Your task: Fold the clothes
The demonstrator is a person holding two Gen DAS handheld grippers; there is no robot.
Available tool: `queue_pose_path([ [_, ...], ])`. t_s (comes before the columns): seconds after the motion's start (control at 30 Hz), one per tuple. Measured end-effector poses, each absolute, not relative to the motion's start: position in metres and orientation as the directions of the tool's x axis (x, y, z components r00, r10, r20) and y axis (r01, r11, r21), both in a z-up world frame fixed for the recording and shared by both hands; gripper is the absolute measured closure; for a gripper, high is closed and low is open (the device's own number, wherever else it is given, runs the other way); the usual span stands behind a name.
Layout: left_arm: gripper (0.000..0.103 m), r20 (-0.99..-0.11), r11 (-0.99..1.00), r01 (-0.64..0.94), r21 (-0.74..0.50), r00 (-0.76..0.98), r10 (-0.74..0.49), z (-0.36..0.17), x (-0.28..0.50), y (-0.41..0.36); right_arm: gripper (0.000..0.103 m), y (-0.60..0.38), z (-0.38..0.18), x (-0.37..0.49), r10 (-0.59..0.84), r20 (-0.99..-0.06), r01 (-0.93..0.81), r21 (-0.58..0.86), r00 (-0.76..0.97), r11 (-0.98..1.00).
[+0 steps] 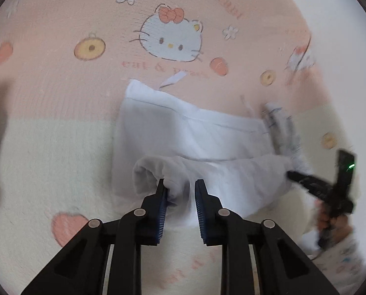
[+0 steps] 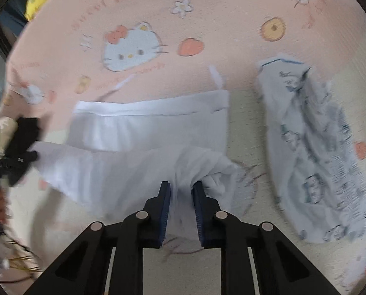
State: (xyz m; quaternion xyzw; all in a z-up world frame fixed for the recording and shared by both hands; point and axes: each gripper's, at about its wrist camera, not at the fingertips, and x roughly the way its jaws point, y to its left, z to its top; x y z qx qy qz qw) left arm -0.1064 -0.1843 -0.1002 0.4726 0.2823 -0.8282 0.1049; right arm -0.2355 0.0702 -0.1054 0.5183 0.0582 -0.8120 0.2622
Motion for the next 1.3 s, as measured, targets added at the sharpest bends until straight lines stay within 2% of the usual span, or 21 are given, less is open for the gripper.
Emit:
queue_pose_path([
  [0.07, 0.083, -0.878, -0.840, 0.460, -0.288, -0.476, 0.041, -0.112, -0.114, -0.184, 0.085, 0.067, -0.113, -0.234, -0.290, -0.893, 0.485, 0.095, -0.344, -0.869],
  [0.17, 0.083, -0.891, -0.833, 0.485, -0.265, -0.453, 0.020, -0.130, -0.111, -0.189, 0.085, 0.069, -0.129, -0.230, -0.186, -0.923, 0.470, 0.006, -0.337, -0.883],
  [0.27, 0.082, -0.895, -0.822, 0.507, -0.258, -0.446, 0.006, -0.144, -0.106, -0.193, 0.085, 0.074, -0.136, -0.226, -0.182, -0.921, 0.473, -0.003, -0.345, -0.881],
  [0.43, 0.081, -0.878, -0.806, 0.528, -0.269, -0.478, -0.020, -0.137, -0.101, -0.190, 0.085, 0.082, -0.133, -0.227, -0.201, -0.921, 0.418, 0.046, -0.333, -0.907],
  [0.53, 0.079, -0.859, -0.774, 0.545, -0.322, -0.512, -0.003, -0.124, -0.090, -0.190, 0.077, 0.088, -0.128, -0.223, -0.222, -0.915, 0.397, 0.075, -0.338, -0.915],
  [0.6, 0.068, -0.839, -0.748, 0.552, -0.368, -0.544, 0.011, -0.114, -0.081, -0.190, 0.059, 0.092, -0.124, -0.221, -0.235, -0.910, 0.382, 0.095, -0.341, -0.919],
  [0.67, 0.035, -0.807, -0.720, 0.556, -0.415, -0.590, 0.009, -0.103, -0.069, -0.188, 0.053, 0.105, -0.116, -0.217, -0.278, -0.897, 0.334, 0.160, -0.344, -0.929],
  [0.73, 0.026, -0.780, -0.683, 0.559, -0.470, -0.625, 0.026, -0.100, -0.058, -0.185, 0.045, 0.116, -0.112, -0.207, -0.331, -0.881, 0.280, 0.241, -0.338, -0.929],
  [0.77, 0.026, -0.767, -0.663, 0.558, -0.498, -0.640, 0.038, -0.099, -0.053, -0.184, 0.041, 0.122, -0.110, -0.202, -0.357, -0.871, 0.253, 0.281, -0.337, -0.926],
  [0.83, 0.026, -0.744, -0.623, 0.558, -0.549, -0.666, 0.059, -0.100, -0.044, -0.181, 0.041, 0.126, -0.111, -0.196, -0.401, -0.852, 0.211, 0.347, -0.336, -0.914],
  [1.0, 0.026, -0.747, -0.545, 0.591, -0.595, -0.657, 0.103, -0.123, -0.044, -0.167, 0.039, 0.125, -0.127, -0.183, -0.485, -0.820, 0.101, 0.479, -0.304, -0.872],
  [1.1, 0.026, -0.752, -0.534, 0.596, -0.599, -0.649, 0.118, -0.131, -0.045, -0.160, 0.039, 0.124, -0.143, -0.176, -0.540, -0.793, 0.041, 0.552, -0.283, -0.833],
  [1.3, 0.026, -0.772, -0.573, 0.593, -0.566, -0.625, 0.117, -0.136, -0.046, -0.145, 0.037, 0.123, -0.160, -0.175, -0.564, -0.771, -0.042, 0.601, -0.295, -0.798],
])
